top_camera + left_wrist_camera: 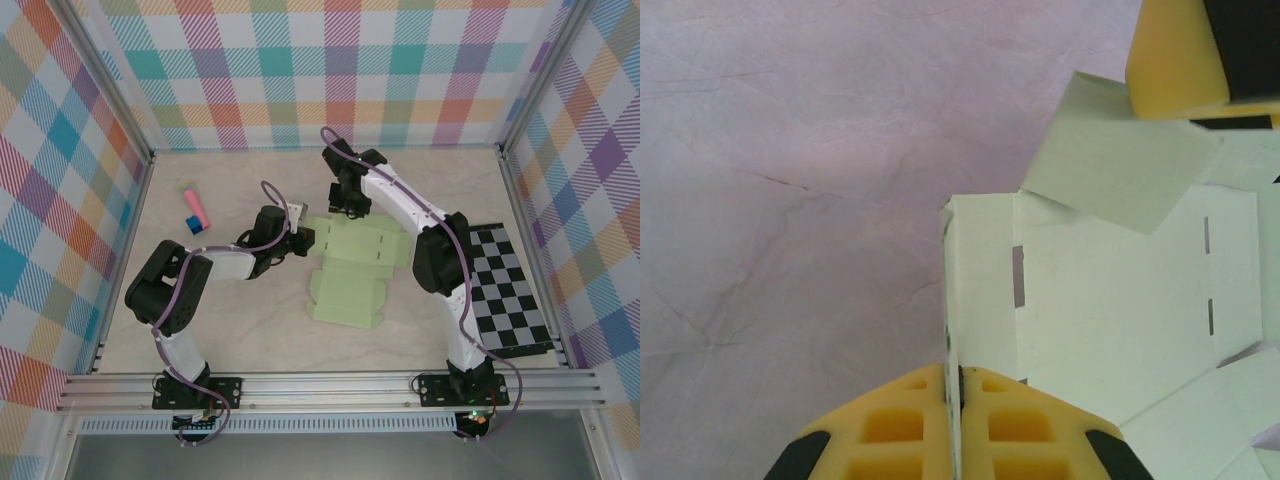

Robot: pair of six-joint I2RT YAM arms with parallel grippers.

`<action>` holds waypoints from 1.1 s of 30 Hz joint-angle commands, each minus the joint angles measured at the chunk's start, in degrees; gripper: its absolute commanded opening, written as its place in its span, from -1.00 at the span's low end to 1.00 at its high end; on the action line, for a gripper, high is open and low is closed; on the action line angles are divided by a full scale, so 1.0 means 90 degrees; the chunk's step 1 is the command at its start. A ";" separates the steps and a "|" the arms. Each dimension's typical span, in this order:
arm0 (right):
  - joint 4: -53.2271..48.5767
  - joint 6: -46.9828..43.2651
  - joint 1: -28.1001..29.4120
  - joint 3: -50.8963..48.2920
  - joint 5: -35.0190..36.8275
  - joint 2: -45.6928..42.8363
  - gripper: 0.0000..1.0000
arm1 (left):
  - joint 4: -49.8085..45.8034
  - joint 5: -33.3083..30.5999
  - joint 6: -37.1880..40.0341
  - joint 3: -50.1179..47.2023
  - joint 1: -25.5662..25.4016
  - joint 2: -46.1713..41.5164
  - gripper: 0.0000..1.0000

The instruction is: Fold the paper box

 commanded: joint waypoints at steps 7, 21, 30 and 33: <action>0.0105 -0.1285 -0.0043 -0.0075 0.0891 0.0136 -0.17 | -0.0029 0.0111 0.0155 0.0196 -0.0049 0.0092 -1.00; 0.0268 -0.0555 -0.0370 0.0114 -0.1308 -0.0258 0.01 | -0.0198 0.0207 0.0143 0.0312 -0.0049 0.0259 -1.00; 0.0225 0.0354 -0.0178 0.0481 -0.2067 0.0275 0.09 | -0.0203 0.0163 0.0143 0.0340 -0.0049 0.0249 -1.00; 0.0119 0.0392 -0.0069 0.0548 -0.1958 0.0449 0.13 | -0.0231 0.0142 0.0163 0.0334 -0.0041 0.0224 -1.00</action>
